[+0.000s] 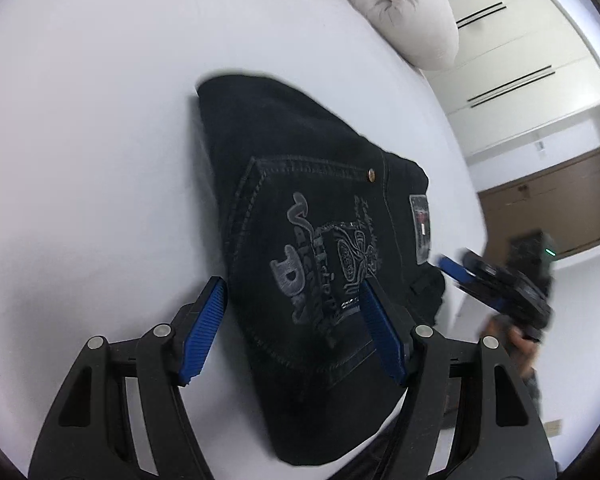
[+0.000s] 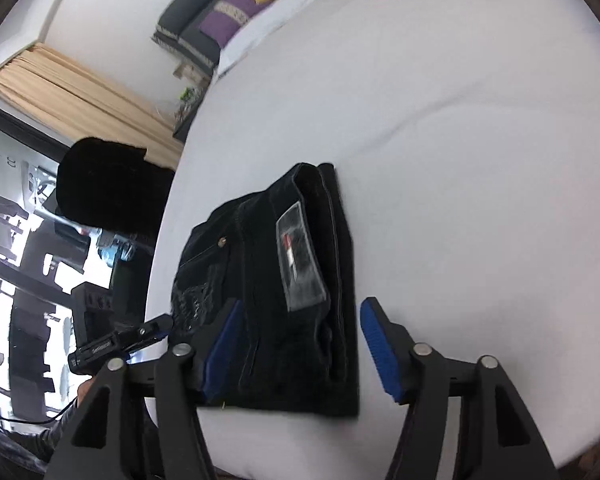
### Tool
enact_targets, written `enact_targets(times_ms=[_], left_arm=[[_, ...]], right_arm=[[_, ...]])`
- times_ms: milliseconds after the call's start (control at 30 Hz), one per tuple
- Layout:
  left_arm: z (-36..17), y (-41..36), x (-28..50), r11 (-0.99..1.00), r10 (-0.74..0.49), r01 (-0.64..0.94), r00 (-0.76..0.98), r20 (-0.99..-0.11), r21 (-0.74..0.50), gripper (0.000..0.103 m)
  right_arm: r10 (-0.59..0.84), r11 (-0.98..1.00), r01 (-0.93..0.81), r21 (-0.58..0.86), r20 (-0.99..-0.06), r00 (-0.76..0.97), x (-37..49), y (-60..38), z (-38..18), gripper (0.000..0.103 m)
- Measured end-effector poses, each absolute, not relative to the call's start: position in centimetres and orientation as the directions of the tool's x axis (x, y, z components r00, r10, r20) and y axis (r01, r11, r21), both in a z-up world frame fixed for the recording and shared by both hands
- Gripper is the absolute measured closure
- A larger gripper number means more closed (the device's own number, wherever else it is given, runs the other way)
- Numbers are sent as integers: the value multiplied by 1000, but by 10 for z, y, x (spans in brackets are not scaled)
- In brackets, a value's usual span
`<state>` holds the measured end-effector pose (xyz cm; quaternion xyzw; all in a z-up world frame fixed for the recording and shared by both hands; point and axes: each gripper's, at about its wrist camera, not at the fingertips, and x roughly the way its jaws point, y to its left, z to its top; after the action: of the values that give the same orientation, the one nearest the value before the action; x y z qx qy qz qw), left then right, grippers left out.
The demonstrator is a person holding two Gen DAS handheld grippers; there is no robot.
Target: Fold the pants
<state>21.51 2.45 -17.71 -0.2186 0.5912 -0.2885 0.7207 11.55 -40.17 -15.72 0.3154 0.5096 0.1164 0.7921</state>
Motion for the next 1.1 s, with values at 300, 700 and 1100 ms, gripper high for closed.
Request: enact_targets(times_ms=[300,700,1100], left_arm=[[-204,13,242,637,-770,100,52,-636,-764,37],[-198,14,254,580,-815,102,61,-576,-808,81],[-123,132,323,689,-724,209,256,-641,-694,83]], right_arm=[[652,662,171,730,-673,348,161,-400,-206,49],[609,702,115,703,-676,415,158,-366,-166,81],[668,709,-57,703,-644,373,255,-238,-117,82]])
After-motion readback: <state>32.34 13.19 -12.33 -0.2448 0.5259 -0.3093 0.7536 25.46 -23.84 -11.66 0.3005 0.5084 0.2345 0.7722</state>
